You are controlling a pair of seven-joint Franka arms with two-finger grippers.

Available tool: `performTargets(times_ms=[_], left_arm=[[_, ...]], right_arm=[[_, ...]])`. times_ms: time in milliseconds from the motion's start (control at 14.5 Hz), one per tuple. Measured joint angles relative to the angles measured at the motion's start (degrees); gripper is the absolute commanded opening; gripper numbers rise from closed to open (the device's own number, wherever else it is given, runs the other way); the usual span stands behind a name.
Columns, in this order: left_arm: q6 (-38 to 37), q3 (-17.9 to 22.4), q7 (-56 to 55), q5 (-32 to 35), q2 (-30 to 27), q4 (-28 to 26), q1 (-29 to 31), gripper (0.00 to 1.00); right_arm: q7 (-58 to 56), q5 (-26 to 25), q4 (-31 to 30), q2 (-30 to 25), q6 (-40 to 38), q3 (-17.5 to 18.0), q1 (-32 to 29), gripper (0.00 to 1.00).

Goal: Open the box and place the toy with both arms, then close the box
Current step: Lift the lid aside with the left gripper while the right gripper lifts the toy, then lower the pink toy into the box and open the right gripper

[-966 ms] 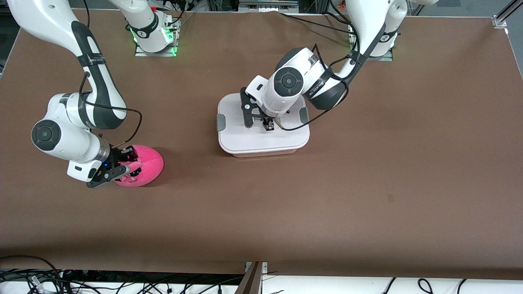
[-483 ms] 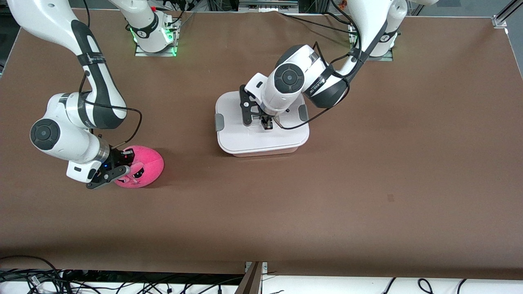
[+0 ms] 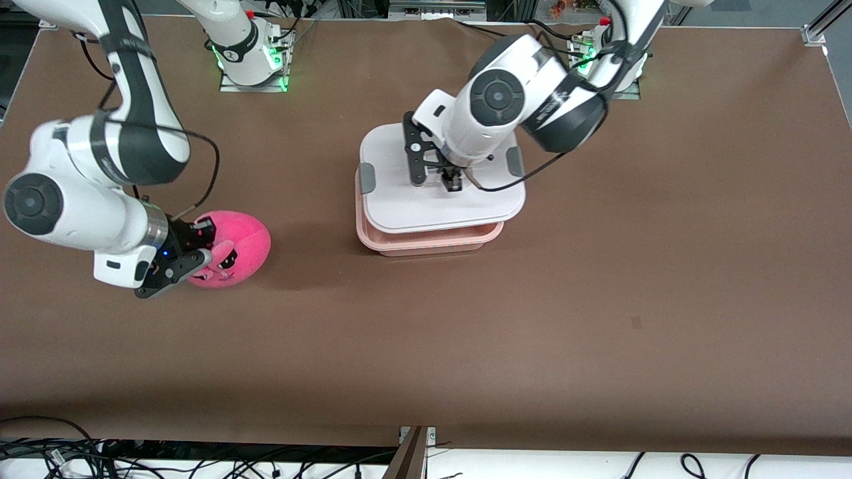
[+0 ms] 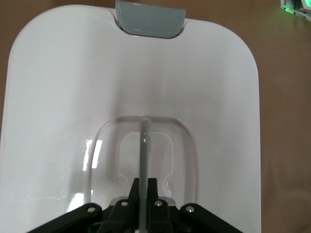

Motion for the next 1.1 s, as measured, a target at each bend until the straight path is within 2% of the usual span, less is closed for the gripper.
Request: performTargets(times_ms=[207,483,759,966,1103], left_arm=[[-12.91,0.17,0.34,0.00,-0.67,5.05,7.42,0.00],[-20.52,0.74,3.22,0.00,-0.68,7.97,20.62,0.00],[-23.01,0.82,4.52,0.00,-0.62,8.39,32.18,0.00],[-23.50,0.80,4.60,0.00,-0.35,8.39,35.19,0.00],[-24.42,0.78,4.60,0.00,-0.14,8.39,35.59,0.00]], right_arm=[[-0.10,0.03,4.10,-0.81,-5.89,7.16,0.07,0.00],[0.01,-1.77,4.51,-1.73,-6.39,15.84,2.05,0.00],[2.71,-11.14,4.37,-0.75,-5.48,17.39,13.71,0.00],[6.30,-19.32,4.28,1.91,-4.86,17.37,21.65,0.00],[6.53,-22.64,4.26,3.40,-4.82,17.34,23.61,0.00]])
